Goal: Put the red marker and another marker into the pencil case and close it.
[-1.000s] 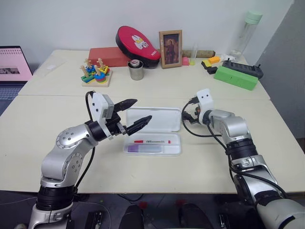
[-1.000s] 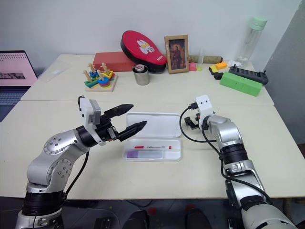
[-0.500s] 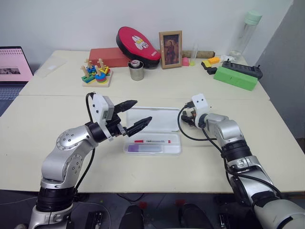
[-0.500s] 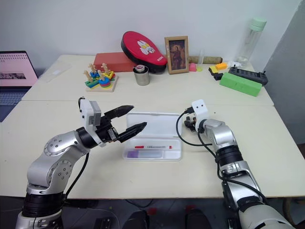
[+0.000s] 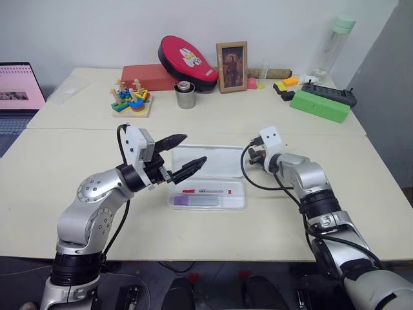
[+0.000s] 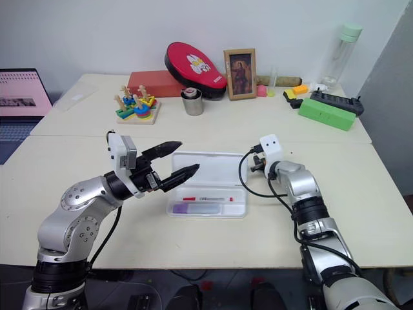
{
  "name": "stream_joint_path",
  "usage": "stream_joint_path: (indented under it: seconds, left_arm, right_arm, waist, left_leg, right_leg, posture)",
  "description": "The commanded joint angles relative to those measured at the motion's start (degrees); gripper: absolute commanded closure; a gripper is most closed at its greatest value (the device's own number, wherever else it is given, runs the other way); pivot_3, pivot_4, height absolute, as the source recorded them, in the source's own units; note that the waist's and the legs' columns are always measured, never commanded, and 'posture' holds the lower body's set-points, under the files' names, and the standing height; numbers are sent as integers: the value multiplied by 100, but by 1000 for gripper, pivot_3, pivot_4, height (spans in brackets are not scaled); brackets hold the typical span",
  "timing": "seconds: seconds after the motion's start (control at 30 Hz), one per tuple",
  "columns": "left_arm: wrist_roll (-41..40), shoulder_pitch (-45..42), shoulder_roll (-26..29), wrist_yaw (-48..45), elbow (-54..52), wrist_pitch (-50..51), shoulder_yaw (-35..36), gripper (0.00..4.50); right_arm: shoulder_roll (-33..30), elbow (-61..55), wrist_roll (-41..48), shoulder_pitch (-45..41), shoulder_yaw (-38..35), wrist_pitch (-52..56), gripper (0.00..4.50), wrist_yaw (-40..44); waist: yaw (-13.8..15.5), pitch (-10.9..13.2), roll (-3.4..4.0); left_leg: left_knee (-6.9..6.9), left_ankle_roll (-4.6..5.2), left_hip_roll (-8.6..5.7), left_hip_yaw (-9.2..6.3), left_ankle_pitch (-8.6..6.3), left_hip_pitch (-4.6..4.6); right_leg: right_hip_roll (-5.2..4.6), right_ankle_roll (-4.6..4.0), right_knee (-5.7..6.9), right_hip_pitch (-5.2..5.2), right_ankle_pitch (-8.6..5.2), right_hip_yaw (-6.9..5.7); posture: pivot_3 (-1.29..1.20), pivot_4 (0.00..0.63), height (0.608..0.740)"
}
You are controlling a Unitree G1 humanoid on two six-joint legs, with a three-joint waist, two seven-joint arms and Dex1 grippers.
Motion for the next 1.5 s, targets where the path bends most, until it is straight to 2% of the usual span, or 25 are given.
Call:
stream_joint_path:
  seconds: [0.03, 0.13, 0.23, 0.37, 0.5, 0.7, 0.83, 1.43, 1.47, 1.5]
  left_arm:
    - [-99, -135, -42, 58, -208, -31, 52, 0]
    - [-122, -105, 20, 29, -220, 1, 84, 0]
    - [-204, 15, 200, -110, -273, 75, 215, 0]
    - [-355, 283, 600, -492, -333, 181, 357, 0]
    - [-349, 732, 1200, -1082, -334, 202, 467, 0]
    - [-195, 1186, 1740, -1565, -242, 94, 579, 0]
    - [-150, 1323, 1867, -1685, -215, 37, 626, 0]
    - [-228, 1266, 1793, -1518, -351, 136, 568, 0]
    - [-221, 1266, 1791, -1511, -351, 136, 559, 0]
    - [-219, 1269, 1790, -1507, -353, 137, 556, 0]
  right_arm:
    - [-275, -190, 84, -167, -243, -320, 4212, 135]
    - [-609, -421, 268, -295, -433, -553, 4212, 510]
    - [-1107, -998, 643, -326, -437, -676, 4212, 1498]
    - [-1845, -2360, 1200, 160, 74, -499, 4212, 3163]
    - [-2414, -3374, 1410, 564, 642, -156, 4212, 4007]
    - [-2623, -3814, 945, 904, 1678, -13, 4212, 4146]
    - [-2558, -3840, 765, 954, 2010, 54, 4212, 4104]
    - [-2228, -3980, 543, 922, 2417, 281, 4212, 4017]
    - [-2223, -3996, 546, 919, 2416, 292, 3512, 4019]
    - [-2212, -4014, 554, 916, 2409, 306, 3381, 4018]
  waist:
    - [1, 1, 2]
    - [-4, 4, 7]
    - [-10, 10, 15]
    - [-19, 11, 17]
    - [-27, 11, 17]
    - [-14, 11, 12]
    - [17, 13, 13]
    - [18, 12, 11]
    - [18, 12, 12]
    - [18, 12, 11]
  left_leg:
    - [0, 0, 0, 0, 0, -2]
    - [-1, 0, 0, 2, 0, -2]
    - [-1, 0, 0, 3, 0, -4]
    - [-4, 1, 0, 2, -1, -6]
    - [-7, 3, 1, 2, -2, -3]
    - [-4, 2, 3, 2, -1, -1]
    - [1, 0, 2, 3, 0, -3]
    - [-2, 0, 3, 3, -1, -4]
    - [-2, 1, 3, 3, -1, -4]
    - [-2, 0, 3, 3, -1, -4]
  right_leg:
    - [0, 0, -2, -2, 0, 0]
    - [0, -1, -4, -2, 0, 0]
    - [0, -1, -7, -3, 0, 1]
    - [0, -3, -11, -5, -2, 1]
    - [0, -7, -14, -3, -6, 1]
    - [0, 8, -11, -5, -15, 0]
    - [-1, 15, -13, -8, -15, 1]
    - [0, -3, -11, -9, -7, 0]
    - [0, -3, -11, -9, -7, 0]
    - [0, -3, -11, -9, -7, 0]
  posture:
    - [0, 150, 740]
    - [0, 150, 740]
    - [0, 150, 740]
    - [0, 150, 740]
    - [0, 150, 740]
    - [0, 150, 740]
    - [0, 150, 740]
    - [0, 150, 740]
    - [0, 150, 740]
    - [0, 150, 740]
